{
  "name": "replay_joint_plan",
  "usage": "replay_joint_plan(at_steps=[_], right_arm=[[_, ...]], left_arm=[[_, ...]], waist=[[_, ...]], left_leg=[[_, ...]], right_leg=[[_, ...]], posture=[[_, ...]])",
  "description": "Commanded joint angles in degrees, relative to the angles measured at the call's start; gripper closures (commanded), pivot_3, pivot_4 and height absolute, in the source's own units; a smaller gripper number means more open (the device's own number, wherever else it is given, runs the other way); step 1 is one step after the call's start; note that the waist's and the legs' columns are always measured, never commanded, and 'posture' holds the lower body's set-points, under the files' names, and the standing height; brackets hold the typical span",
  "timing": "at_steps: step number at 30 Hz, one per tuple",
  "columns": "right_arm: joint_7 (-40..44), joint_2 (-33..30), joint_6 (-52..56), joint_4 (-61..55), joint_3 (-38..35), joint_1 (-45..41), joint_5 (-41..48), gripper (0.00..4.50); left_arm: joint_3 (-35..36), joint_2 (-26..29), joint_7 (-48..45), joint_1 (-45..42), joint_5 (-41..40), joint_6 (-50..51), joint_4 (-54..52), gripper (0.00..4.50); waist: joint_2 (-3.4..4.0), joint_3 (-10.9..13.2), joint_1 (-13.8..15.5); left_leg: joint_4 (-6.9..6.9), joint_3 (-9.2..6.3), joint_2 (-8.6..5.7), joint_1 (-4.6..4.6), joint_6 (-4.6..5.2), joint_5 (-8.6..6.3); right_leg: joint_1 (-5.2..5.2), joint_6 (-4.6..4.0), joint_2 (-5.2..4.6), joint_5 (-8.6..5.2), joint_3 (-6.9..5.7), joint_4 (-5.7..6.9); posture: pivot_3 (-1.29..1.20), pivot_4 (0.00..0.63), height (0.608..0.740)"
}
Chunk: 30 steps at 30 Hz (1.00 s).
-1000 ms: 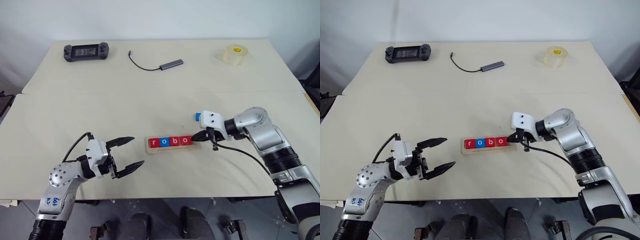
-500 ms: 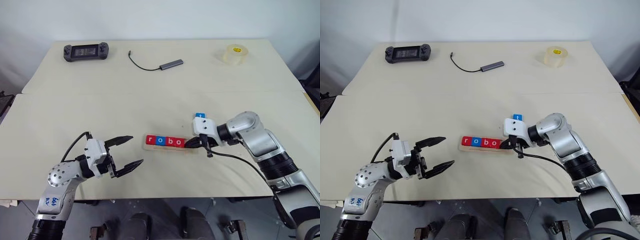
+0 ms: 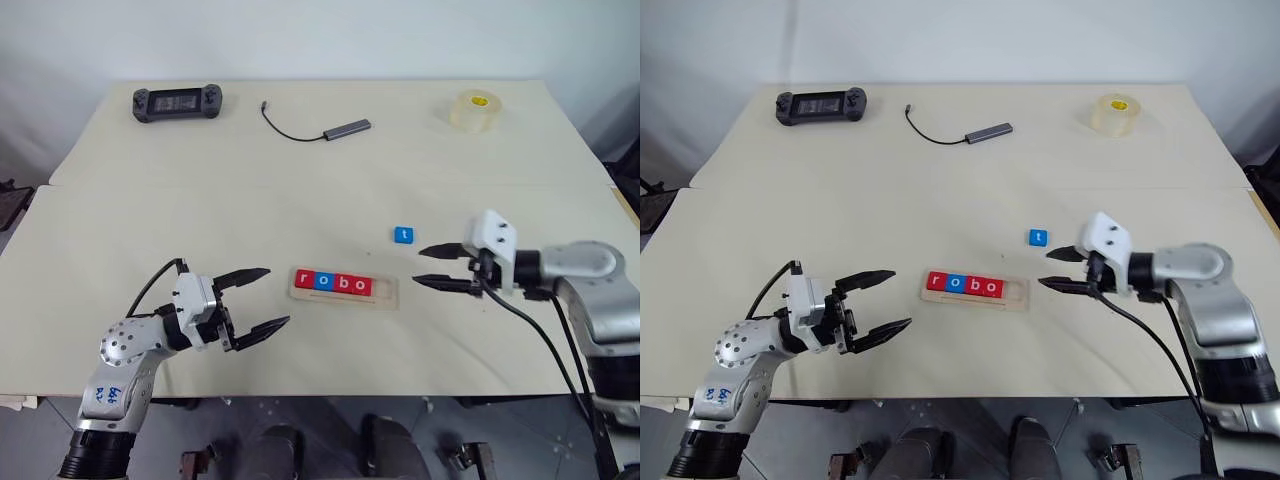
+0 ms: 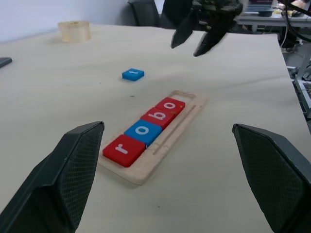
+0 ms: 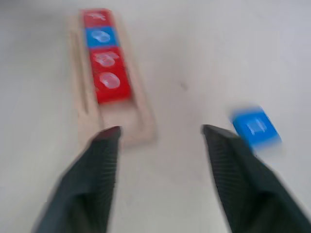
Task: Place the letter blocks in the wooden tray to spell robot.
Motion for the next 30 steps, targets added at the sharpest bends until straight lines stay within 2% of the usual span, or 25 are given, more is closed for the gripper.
replay_joint_plan(at_steps=[1,3,6,9,13,18,22,26,30], right_arm=[[-6.2,3.5,-9.1,-2.7,-9.1,8.7,1.2,0.35],[-10.3,6.7,-12.8,-3.1,-13.2,14.8,1.3,0.02],[-14.4,9.6,-16.0,-3.4,-16.0,21.0,1.1,0.02],[-17.2,11.2,-16.6,-3.9,-16.4,23.2,1.9,0.02],[-17.1,10.2,-11.1,-5.5,-14.7,22.6,5.9,0.02],[-22.4,9.0,2.1,-8.4,-10.8,12.5,9.2,0.02],[-26.7,6.8,13.8,-6.6,-3.9,1.0,7.0,0.02],[-32.1,8.8,26.1,-4.3,2.1,-10.8,6.7,0.02],[-39.9,14.9,30.7,1.3,7.0,-19.4,3.2,0.02]], left_arm=[[0.5,0.1,-1.1,-1.4,-0.2,-1.2,1.5,0.00],[0.5,0.2,-1.5,-2.4,-0.3,-1.2,2.7,0.00],[0.6,0.2,-2.3,-3.8,-0.3,-1.4,4.6,0.00],[0.3,0.1,-3.2,-5.2,0.0,-1.9,6.3,0.00],[0.1,-0.1,-3.8,-6.3,0.2,-2.4,7.6,0.00],[0.1,-0.5,-3.6,-6.1,0.4,-2.7,7.5,0.00],[-0.1,-1.0,-3.0,-5.7,0.5,-2.7,6.5,0.00],[-0.2,-1.3,-2.2,-5.1,0.5,-2.7,5.5,0.00],[-0.1,-1.6,-1.1,-3.8,0.7,-2.7,4.0,0.00]], waist=[[0.00,0.0,0.1],[0.01,0.0,0.1],[0.03,0.0,-0.1],[0.03,0.0,-0.6],[0.05,0.0,-0.9],[0.05,0.0,-1.5],[0.05,0.0,-1.5],[0.05,0.0,-1.5],[0.05,0.0,-1.5]], left_leg=[[0.00,0.01,-0.01,0.01,0.00,0.00],[0.00,0.02,-0.02,0.03,0.01,0.00],[0.00,0.07,-0.02,0.09,0.02,0.01],[0.00,0.24,0.03,0.21,0.01,0.02],[0.00,0.29,0.06,0.33,0.00,0.04],[0.00,0.29,0.07,0.36,0.01,0.05],[0.01,0.27,0.06,0.31,0.00,0.06],[0.01,0.21,0.07,0.15,0.00,0.06],[0.00,0.13,0.04,0.07,0.01,0.05]], right_leg=[[0.00,0.00,-0.01,0.00,0.01,0.01],[0.02,0.00,0.00,0.00,0.02,0.04],[0.04,0.01,0.02,0.00,0.05,0.09],[0.03,0.01,0.07,0.00,0.22,0.19],[0.04,0.00,0.09,0.00,0.33,0.20],[0.03,0.00,0.07,0.00,0.40,0.22],[-0.02,0.00,0.04,0.00,0.38,0.21],[-0.13,-0.01,0.03,-0.01,0.33,0.26],[-0.14,-0.02,0.02,-0.01,0.23,0.24]], posture=[[0.00,0.150,0.740],[0.00,0.150,0.740],[0.00,0.150,0.740],[0.00,0.150,0.740],[0.00,0.150,0.740],[0.00,0.150,0.740],[0.00,0.150,0.740],[0.00,0.150,0.740],[0.00,0.150,0.740]])
